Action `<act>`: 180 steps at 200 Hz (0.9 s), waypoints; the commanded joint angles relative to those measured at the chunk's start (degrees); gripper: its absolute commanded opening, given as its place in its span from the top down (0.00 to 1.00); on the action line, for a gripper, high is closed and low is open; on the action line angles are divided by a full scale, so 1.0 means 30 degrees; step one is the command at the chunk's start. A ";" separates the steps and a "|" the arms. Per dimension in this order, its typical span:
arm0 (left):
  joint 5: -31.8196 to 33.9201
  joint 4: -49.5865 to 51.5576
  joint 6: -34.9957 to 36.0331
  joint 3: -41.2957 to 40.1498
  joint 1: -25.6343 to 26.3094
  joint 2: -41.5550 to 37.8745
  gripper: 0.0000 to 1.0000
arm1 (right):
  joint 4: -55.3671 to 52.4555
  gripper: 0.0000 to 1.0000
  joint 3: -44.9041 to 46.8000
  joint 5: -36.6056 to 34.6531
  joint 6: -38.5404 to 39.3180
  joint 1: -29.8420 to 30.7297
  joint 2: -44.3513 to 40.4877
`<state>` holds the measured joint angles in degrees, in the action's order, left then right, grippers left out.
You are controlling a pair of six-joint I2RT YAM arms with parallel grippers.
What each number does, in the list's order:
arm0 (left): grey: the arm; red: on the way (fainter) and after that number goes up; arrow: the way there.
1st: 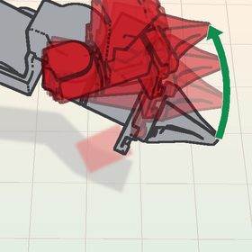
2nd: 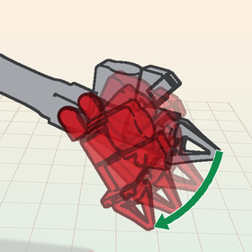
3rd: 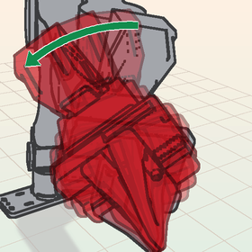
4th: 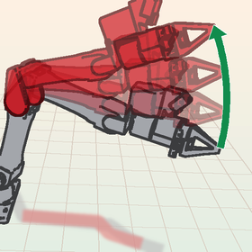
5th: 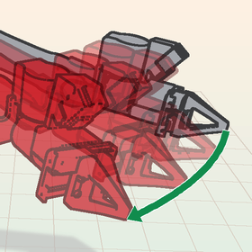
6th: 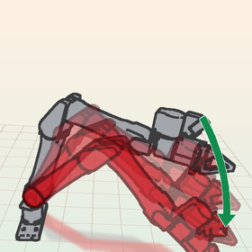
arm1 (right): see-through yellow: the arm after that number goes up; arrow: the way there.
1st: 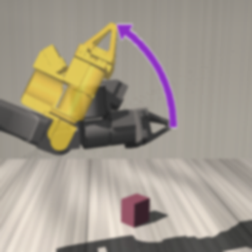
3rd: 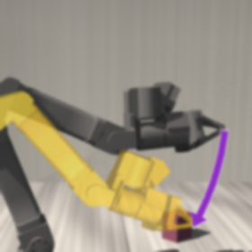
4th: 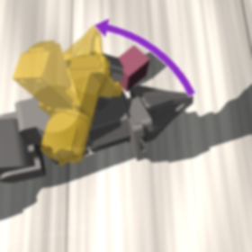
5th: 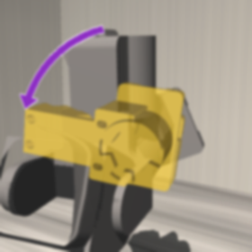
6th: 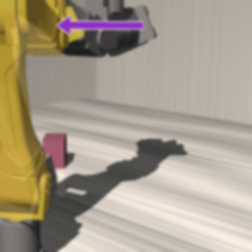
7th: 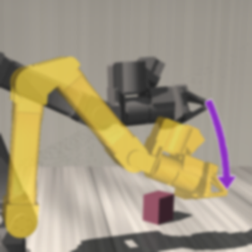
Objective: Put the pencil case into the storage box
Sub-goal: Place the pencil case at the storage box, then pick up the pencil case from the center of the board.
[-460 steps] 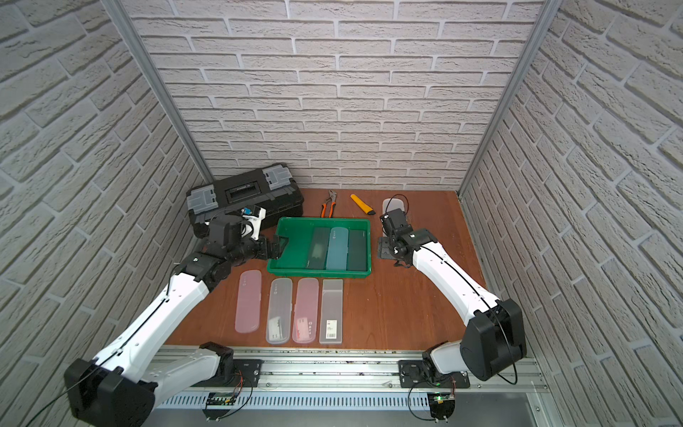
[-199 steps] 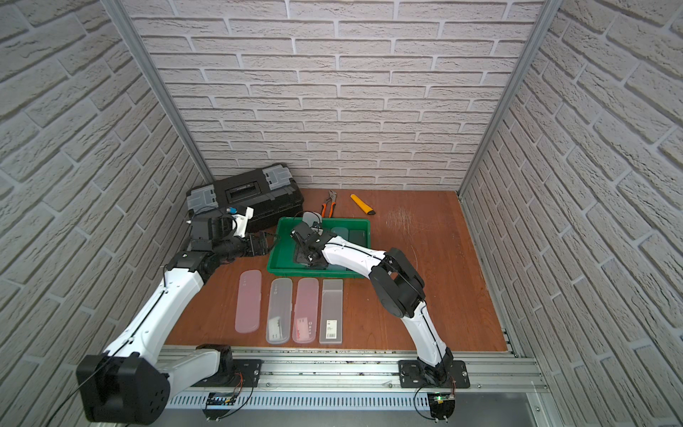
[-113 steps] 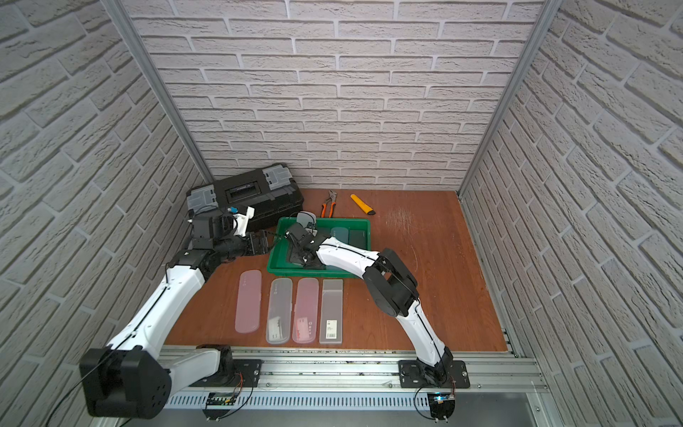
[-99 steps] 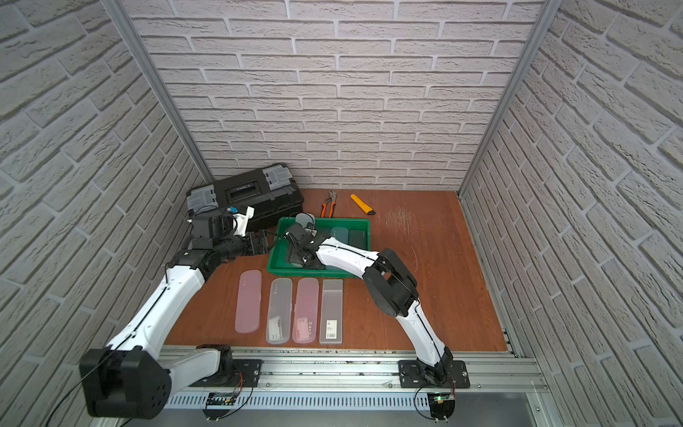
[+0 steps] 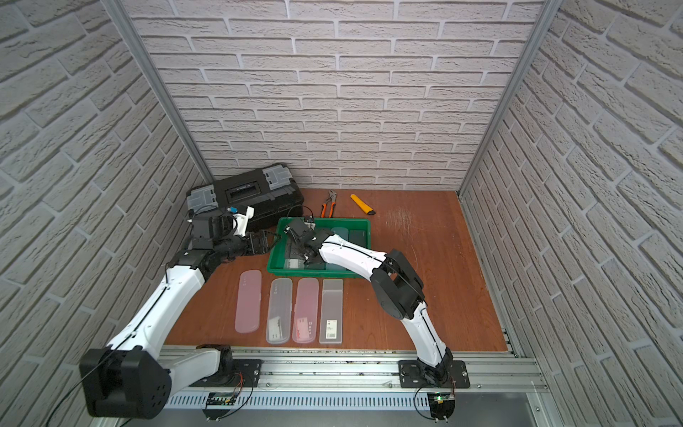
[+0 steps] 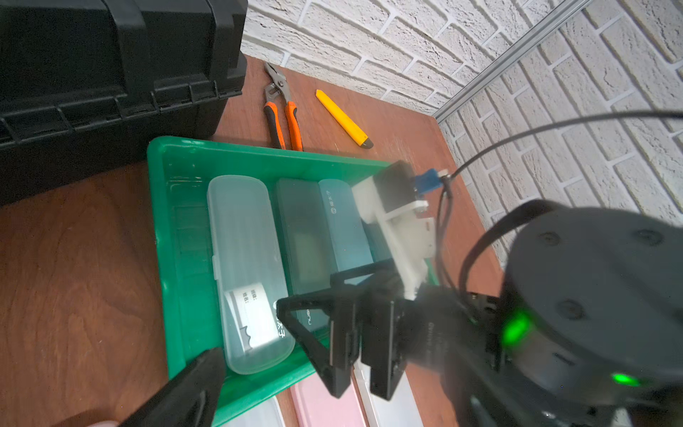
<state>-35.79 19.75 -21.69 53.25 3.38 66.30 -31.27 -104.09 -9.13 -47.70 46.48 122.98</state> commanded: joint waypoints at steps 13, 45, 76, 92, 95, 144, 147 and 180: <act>0.0658 -0.0158 0.0116 0.0008 -0.0159 -0.0398 0.01 | -0.1427 0.20 -0.1619 0.0420 0.2468 -0.1040 0.0453; 0.1615 0.0149 0.0233 -0.0001 -0.0384 -0.0626 0.01 | -0.2731 0.24 -0.2923 -0.0284 0.3177 -0.1031 0.1960; 0.1995 0.0152 0.0282 -0.0085 -0.0612 -0.0576 0.02 | -0.2938 0.25 -0.2744 -0.1156 0.3292 -0.0889 0.1874; 0.2486 0.0313 0.0467 -0.0143 -0.0600 -0.0406 0.01 | -0.2983 0.22 -0.2307 -0.1843 0.3429 -0.0901 0.1134; 0.2583 0.0388 0.0519 -0.0111 -0.0599 -0.0346 0.01 | -0.2928 0.21 -0.2195 -0.2007 0.3498 -0.0903 0.0949; 0.3655 0.0887 0.0782 -0.0085 -0.0267 0.0011 0.02 | -0.1385 0.13 0.2519 -0.2674 0.4273 -0.0914 -0.4585; 0.3777 0.0954 0.0825 -0.0085 -0.0183 0.0032 0.01 | -0.1359 0.13 0.2854 -0.2672 0.4296 -0.0915 -0.4944; 0.5670 0.2147 0.0394 -0.0023 0.0866 -0.0144 0.02 | -0.0668 0.05 0.7824 -0.1687 0.4155 -0.0901 -0.9124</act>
<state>-23.51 23.79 -20.38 53.28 3.86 66.13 -36.21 -88.62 -15.20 -35.62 43.55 103.98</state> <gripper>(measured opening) 0.985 0.930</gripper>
